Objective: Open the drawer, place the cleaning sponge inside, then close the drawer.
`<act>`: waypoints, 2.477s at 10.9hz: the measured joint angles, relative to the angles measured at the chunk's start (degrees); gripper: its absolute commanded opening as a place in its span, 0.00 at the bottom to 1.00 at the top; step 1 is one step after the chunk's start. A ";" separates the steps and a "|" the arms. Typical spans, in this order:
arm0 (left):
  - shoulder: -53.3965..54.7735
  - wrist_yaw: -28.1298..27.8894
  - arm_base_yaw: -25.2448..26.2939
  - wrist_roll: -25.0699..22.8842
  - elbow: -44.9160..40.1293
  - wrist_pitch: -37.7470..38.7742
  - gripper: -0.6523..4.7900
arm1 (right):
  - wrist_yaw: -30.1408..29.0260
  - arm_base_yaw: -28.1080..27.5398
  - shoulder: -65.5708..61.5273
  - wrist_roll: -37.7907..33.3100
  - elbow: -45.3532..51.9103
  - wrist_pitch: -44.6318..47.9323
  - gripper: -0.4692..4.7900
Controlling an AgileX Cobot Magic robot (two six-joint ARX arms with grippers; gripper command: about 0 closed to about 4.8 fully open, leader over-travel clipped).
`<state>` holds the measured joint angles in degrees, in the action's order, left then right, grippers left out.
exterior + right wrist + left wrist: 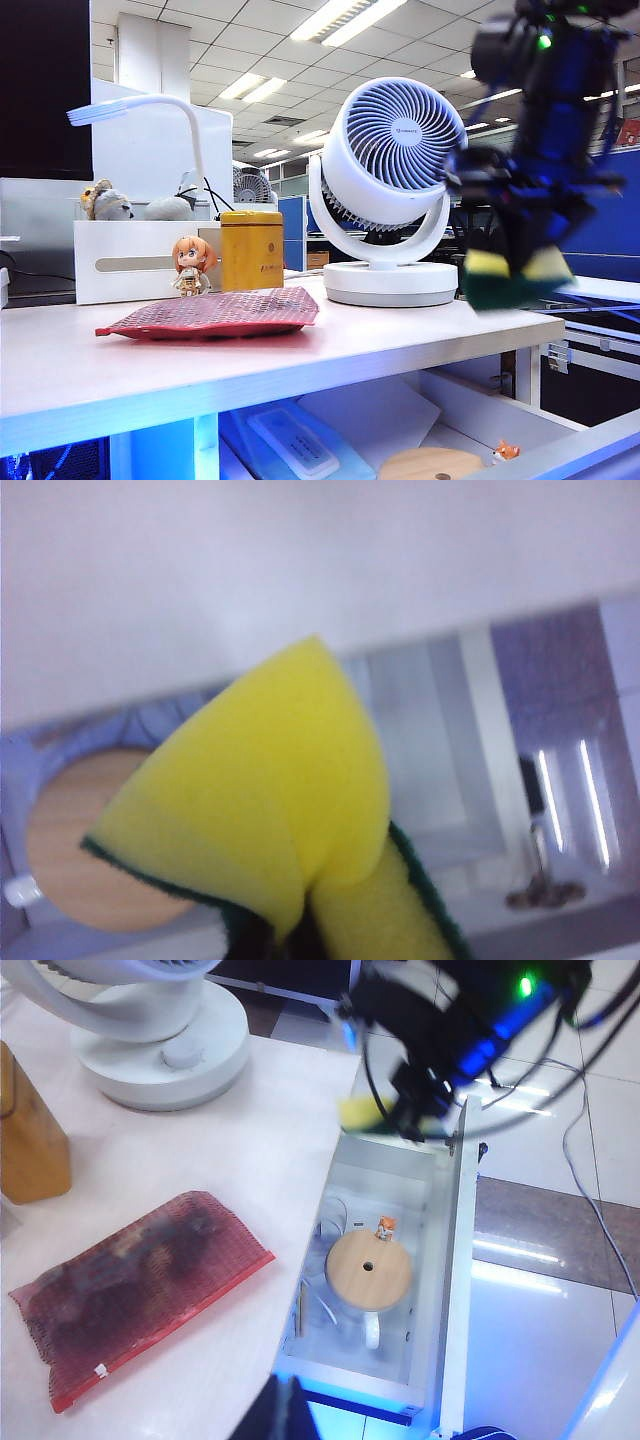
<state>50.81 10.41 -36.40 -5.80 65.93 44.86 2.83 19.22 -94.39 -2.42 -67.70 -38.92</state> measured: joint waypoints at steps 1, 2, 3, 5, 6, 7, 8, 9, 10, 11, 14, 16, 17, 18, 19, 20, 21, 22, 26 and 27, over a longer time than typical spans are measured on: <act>0.00 0.02 0.00 0.00 0.00 0.00 0.11 | 0.00 -0.37 -0.11 -0.72 3.48 1.25 0.09; 0.00 0.02 0.00 0.00 0.00 -0.02 0.11 | -0.02 -0.98 -0.44 -1.11 8.85 6.67 0.09; 0.02 0.04 0.00 0.00 0.00 -0.04 0.11 | -0.57 -1.79 -2.38 -2.49 9.07 8.79 0.09; -0.02 0.02 0.00 0.00 0.00 -0.07 0.11 | -1.33 -2.89 -6.58 -3.50 9.03 11.13 0.09; -0.02 0.02 0.00 0.00 0.00 -0.04 0.11 | -1.46 -2.89 -7.82 -3.58 9.11 12.09 0.09; -0.02 0.02 0.00 0.00 0.00 -0.07 0.11 | -1.49 -2.86 -8.79 -3.58 9.09 13.35 0.09; -0.02 0.02 0.00 0.00 0.00 -0.07 0.11 | -1.51 -2.93 -10.14 -3.61 8.98 15.32 0.09; -0.02 0.02 0.00 0.00 0.00 -0.07 0.11 | -1.44 -3.30 -13.38 -3.63 8.98 17.59 0.09; -0.02 0.02 0.00 0.00 0.00 -0.07 0.11 | -1.09 -4.13 -15.96 -4.07 9.03 18.34 0.39; -0.02 0.04 0.00 0.00 0.00 -0.07 0.11 | -0.26 -4.94 -16.52 -4.44 9.05 19.41 0.83; -0.02 0.04 0.00 0.00 0.00 -0.07 0.11 | 0.09 -5.29 -15.78 -4.63 7.67 20.11 0.90; 0.00 0.04 0.00 0.00 0.00 -0.07 0.11 | 0.00 -5.27 -15.54 -4.85 4.22 17.29 0.33; 0.00 0.04 0.00 0.00 0.00 -0.07 0.11 | 0.02 -5.27 -15.47 -4.83 3.54 16.15 0.08; 0.00 0.02 0.00 0.00 0.00 -0.07 0.11 | 0.11 -5.27 -14.99 -4.83 1.77 13.11 0.08; 0.00 0.04 0.00 0.00 0.00 -0.07 0.11 | 0.13 -5.27 -13.64 -4.83 0.79 9.57 0.08; 0.00 0.04 0.00 0.00 0.00 -0.07 0.11 | 0.11 -5.25 -10.19 -5.79 0.76 3.61 0.08; 0.00 0.04 0.00 0.00 0.00 -0.07 0.11 | 0.13 -5.25 -7.93 -6.88 0.76 0.09 0.08; 0.00 0.04 0.00 0.00 0.00 -0.07 0.11 | -0.02 -5.25 -5.40 -8.66 0.76 -3.39 0.08; 0.02 3.76 0.00 0.00 0.00 -0.07 0.11 | -3.08 -5.16 1.49 -10.40 1.95 -19.32 0.08; 0.02 5.90 0.00 0.00 0.00 -0.04 0.11 | -3.87 -5.16 1.46 -10.40 3.13 -19.52 0.08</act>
<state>50.83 16.32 -36.40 -5.80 65.93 44.82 -1.04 14.06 -92.92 -12.82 -64.58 -58.43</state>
